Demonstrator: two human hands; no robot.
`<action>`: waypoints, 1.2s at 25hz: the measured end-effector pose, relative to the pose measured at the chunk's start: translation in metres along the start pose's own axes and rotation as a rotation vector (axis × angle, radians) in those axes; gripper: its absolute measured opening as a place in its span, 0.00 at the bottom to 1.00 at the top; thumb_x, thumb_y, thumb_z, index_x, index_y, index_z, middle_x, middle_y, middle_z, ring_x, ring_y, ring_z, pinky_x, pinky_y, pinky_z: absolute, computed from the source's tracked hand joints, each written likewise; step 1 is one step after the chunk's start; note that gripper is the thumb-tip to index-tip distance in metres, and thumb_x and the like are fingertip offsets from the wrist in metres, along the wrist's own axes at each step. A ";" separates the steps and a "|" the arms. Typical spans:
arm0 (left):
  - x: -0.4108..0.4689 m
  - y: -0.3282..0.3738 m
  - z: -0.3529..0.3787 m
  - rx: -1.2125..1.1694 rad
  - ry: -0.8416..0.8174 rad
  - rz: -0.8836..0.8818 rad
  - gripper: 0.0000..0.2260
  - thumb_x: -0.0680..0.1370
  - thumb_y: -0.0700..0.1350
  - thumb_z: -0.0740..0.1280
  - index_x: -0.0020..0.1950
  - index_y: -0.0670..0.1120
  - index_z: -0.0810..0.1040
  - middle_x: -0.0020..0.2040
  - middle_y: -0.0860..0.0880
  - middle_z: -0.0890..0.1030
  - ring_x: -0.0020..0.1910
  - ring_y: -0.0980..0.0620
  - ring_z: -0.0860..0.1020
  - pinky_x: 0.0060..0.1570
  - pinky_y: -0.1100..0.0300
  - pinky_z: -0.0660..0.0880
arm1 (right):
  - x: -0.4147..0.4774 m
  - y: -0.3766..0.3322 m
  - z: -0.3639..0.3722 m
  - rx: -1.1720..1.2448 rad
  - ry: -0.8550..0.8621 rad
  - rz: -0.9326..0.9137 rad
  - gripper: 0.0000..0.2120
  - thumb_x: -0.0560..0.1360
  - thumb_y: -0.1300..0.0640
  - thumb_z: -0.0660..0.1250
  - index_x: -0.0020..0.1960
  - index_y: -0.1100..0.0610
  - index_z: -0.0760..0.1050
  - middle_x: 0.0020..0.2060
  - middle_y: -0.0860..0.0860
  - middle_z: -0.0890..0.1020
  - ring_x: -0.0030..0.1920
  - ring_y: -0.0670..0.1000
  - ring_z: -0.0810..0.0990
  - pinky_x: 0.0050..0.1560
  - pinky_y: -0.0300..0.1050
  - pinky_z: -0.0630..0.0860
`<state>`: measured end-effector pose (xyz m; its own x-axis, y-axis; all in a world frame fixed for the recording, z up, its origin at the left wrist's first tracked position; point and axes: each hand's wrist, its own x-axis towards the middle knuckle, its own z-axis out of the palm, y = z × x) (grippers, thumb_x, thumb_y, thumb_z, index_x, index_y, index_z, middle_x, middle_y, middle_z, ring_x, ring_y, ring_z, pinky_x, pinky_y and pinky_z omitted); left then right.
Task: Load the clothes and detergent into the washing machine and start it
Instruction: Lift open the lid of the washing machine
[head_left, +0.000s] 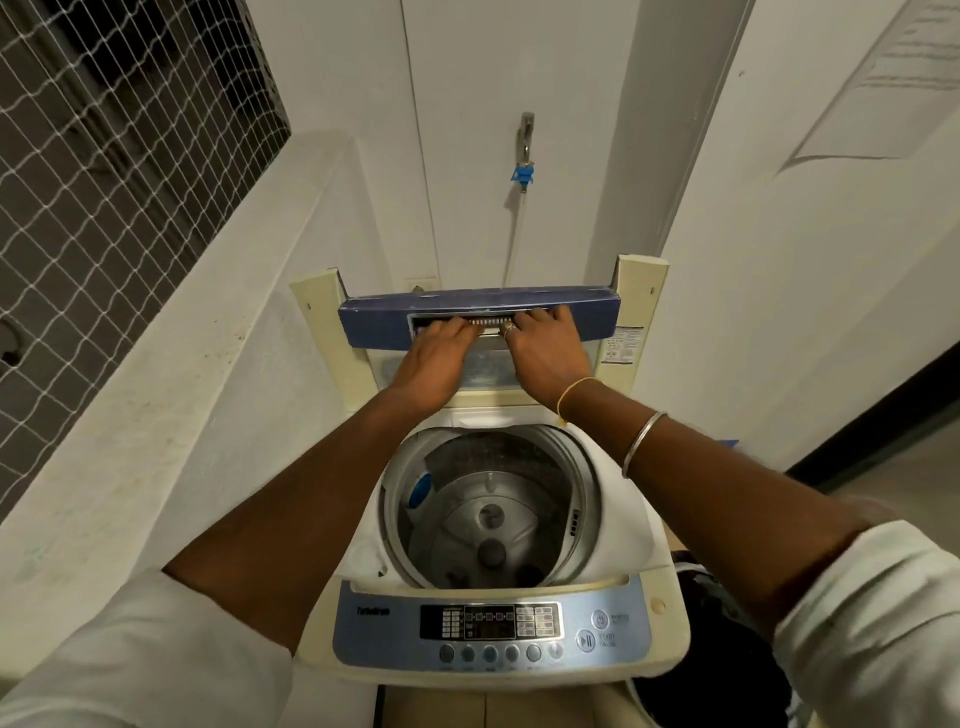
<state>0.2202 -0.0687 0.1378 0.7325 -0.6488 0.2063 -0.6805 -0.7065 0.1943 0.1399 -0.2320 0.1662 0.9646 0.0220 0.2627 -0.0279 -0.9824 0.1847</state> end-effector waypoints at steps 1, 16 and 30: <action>-0.002 -0.002 0.006 -0.003 -0.006 -0.005 0.29 0.76 0.33 0.68 0.75 0.51 0.67 0.71 0.48 0.73 0.69 0.44 0.71 0.69 0.47 0.70 | -0.003 -0.002 0.005 -0.004 -0.015 0.003 0.19 0.73 0.57 0.72 0.63 0.57 0.78 0.58 0.56 0.82 0.61 0.59 0.77 0.64 0.56 0.68; -0.021 -0.003 0.006 0.105 -0.077 0.040 0.36 0.77 0.35 0.66 0.81 0.48 0.54 0.79 0.45 0.60 0.79 0.45 0.56 0.79 0.44 0.53 | -0.028 -0.004 0.021 0.130 -0.178 0.007 0.39 0.74 0.64 0.68 0.81 0.58 0.53 0.79 0.57 0.60 0.79 0.59 0.56 0.77 0.57 0.58; -0.073 0.036 -0.001 -0.010 -0.027 -0.035 0.27 0.85 0.50 0.55 0.82 0.46 0.50 0.83 0.46 0.50 0.82 0.47 0.48 0.79 0.50 0.44 | -0.079 -0.015 0.019 0.276 -0.182 0.062 0.34 0.83 0.44 0.53 0.82 0.57 0.44 0.81 0.56 0.48 0.81 0.57 0.45 0.80 0.56 0.45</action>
<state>0.1423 -0.0470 0.1313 0.7562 -0.6310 0.1732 -0.6543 -0.7264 0.2103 0.0692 -0.2229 0.1246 0.9950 -0.0489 0.0874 -0.0404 -0.9945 -0.0964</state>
